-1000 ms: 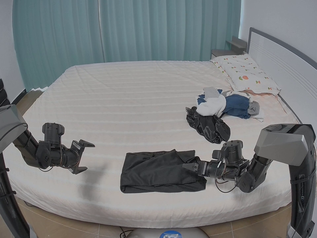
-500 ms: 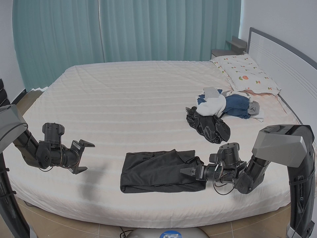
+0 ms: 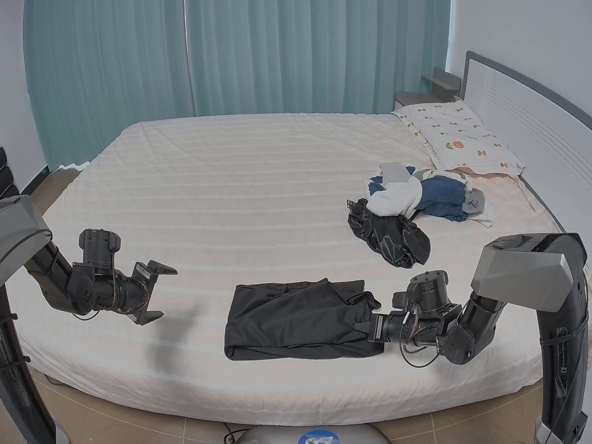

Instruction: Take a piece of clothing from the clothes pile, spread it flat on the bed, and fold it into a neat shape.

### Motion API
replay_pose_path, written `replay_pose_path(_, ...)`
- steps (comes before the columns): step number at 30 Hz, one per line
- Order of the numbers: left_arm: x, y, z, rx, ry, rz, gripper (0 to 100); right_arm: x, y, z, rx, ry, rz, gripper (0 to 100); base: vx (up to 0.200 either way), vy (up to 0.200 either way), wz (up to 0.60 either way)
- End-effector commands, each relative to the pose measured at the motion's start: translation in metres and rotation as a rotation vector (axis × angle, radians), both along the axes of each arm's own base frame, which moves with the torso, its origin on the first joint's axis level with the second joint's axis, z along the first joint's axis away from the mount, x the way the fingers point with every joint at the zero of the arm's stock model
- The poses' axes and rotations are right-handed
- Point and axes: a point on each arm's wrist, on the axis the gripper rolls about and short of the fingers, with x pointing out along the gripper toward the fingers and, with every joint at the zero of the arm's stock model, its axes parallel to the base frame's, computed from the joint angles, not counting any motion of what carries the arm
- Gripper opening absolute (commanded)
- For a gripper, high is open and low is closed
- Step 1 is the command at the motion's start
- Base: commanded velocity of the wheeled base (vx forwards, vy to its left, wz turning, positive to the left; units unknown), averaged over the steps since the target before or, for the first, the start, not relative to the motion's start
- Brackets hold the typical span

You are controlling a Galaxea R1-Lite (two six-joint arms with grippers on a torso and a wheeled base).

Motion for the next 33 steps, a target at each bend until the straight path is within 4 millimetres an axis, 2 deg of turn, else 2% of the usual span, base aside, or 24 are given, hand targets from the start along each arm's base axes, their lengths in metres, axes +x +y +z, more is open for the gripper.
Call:
replay_pose_path(1, 0.0, 0.0, -0.001, 0.0, 0.003, 0.001, 100, -0.009, -0.004, 0.011, 0.0, -0.001, 0.002, 0, 0.0, 0.0, 0.0)
replay_pose_path(6, 0.001, 0.0, -0.002, 0.0, 0.004, -0.001, 100, -0.02, -0.014, 0.024, -0.006, 0.01, 0.0, 0, 0.0, 0.0, 0.0)
replay_pose_path(12, 0.001, 0.0, -0.002, 0.0, 0.004, -0.001, 100, -0.026, -0.022, 0.016, -0.036, 0.07, -0.006, 0, 0.0, 0.0, 0.0)
replay_pose_path(18, 0.001, 0.0, -0.002, 0.0, 0.006, -0.001, 100, -0.026, -0.022, 0.015, -0.028, 0.091, 0.017, 0, 0.0, 0.0, 0.0)
replay_pose_path(19, 0.001, 0.0, -0.002, 0.0, 0.004, -0.001, 100, -0.026, -0.021, 0.015, -0.031, 0.089, 0.021, 100, 0.0, 0.0, 0.0)
replay_pose_path(23, 0.001, 0.0, -0.002, 0.0, 0.004, -0.001, 100, -0.025, -0.023, 0.017, -0.042, 0.075, 0.019, 100, 0.0, 0.0, 0.0)
replay_pose_path(28, 0.001, 0.0, -0.002, 0.0, 0.004, -0.001, 100, -0.02, -0.032, 0.03, -0.032, 0.033, -0.007, 100, 0.0, 0.0, 0.0)
replay_pose_path(30, 0.001, 0.0, -0.002, 0.0, 0.006, -0.001, 100, -0.015, -0.036, 0.037, -0.023, 0.008, -0.025, 100, 0.0, 0.0, 0.0)
replay_pose_path(33, 0.001, 0.0, -0.002, 0.0, 0.006, -0.001, 100, -0.003, -0.034, 0.035, -0.028, -0.012, -0.047, 100, 0.0, 0.0, 0.0)
